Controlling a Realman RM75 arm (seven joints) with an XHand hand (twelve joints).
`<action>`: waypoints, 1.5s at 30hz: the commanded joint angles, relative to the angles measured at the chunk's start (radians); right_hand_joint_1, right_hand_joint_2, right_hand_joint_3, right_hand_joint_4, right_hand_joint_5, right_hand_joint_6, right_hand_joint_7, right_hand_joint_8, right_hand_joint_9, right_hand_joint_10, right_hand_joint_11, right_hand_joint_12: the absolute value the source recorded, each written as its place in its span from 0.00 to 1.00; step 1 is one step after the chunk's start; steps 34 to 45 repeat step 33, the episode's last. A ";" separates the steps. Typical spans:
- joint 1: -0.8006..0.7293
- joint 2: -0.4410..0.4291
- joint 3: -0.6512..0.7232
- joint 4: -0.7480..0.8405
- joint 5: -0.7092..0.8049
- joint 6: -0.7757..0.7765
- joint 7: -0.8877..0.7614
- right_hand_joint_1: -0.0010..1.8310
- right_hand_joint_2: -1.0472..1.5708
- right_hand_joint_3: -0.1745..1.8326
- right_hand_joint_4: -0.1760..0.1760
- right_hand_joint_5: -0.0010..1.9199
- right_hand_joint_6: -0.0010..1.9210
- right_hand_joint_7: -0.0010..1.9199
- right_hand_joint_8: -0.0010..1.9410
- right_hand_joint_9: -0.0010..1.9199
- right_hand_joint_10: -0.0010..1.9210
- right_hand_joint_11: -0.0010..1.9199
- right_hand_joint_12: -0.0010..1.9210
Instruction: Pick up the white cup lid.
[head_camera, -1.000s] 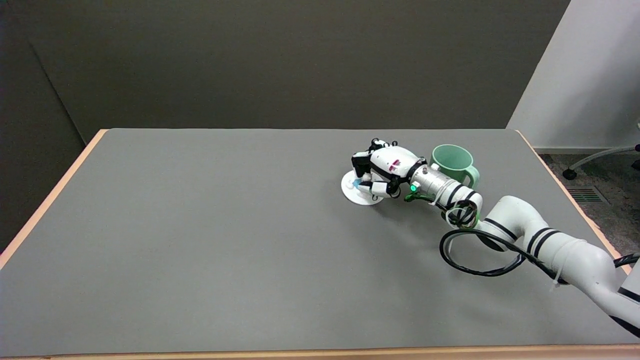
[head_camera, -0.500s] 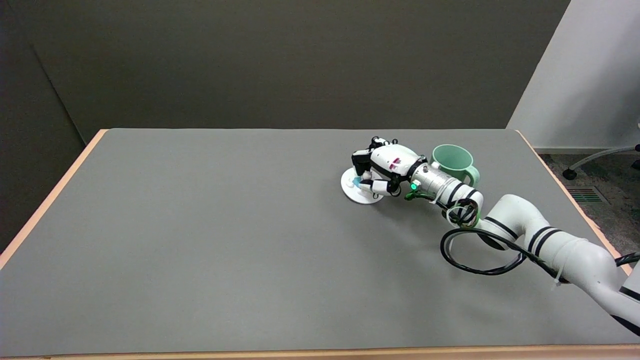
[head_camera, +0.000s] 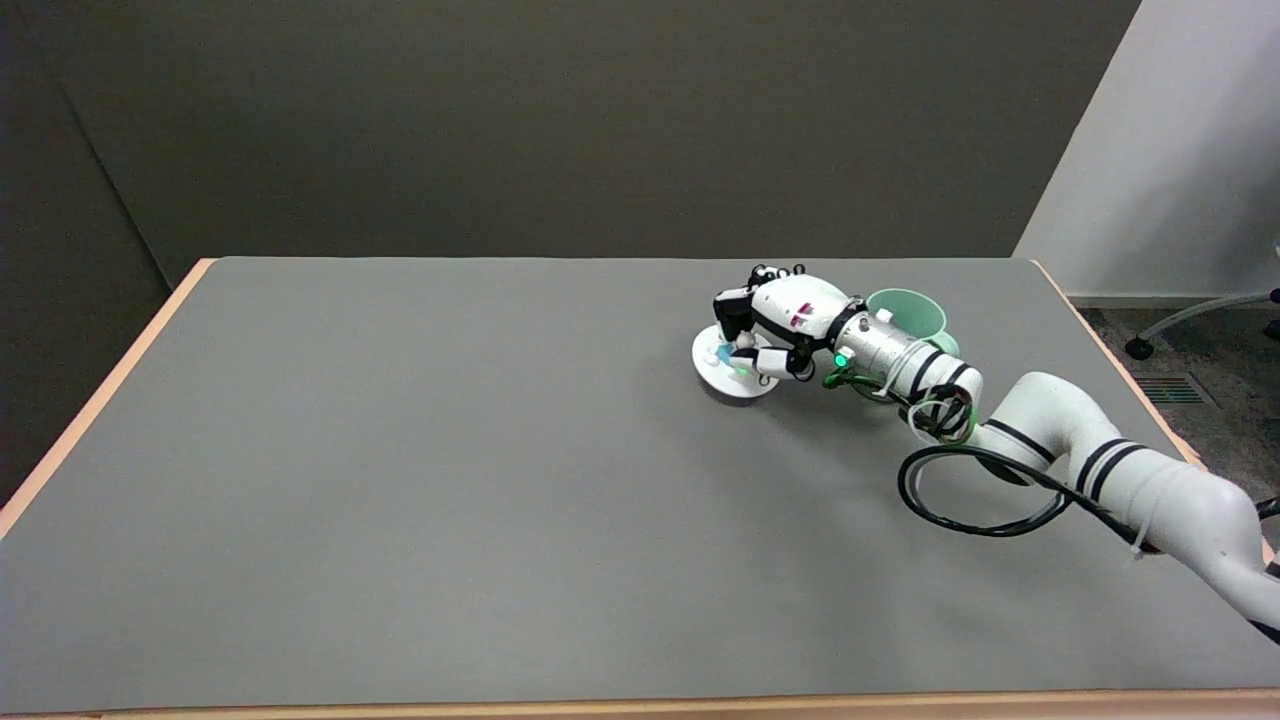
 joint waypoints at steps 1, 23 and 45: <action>0.087 0.119 -0.130 -0.087 -0.069 0.079 0.091 0.61 0.87 0.16 0.45 0.28 0.85 0.38 0.71 0.31 0.48 0.11 0.76; 0.168 0.208 -0.161 -0.136 -0.062 0.115 0.146 0.61 0.88 0.14 0.44 0.29 0.84 0.39 0.69 0.34 0.47 0.14 0.75; 0.158 0.256 -0.115 -0.168 -0.064 0.136 0.168 0.62 0.86 0.16 0.43 0.30 0.83 0.41 0.67 0.37 0.46 0.17 0.74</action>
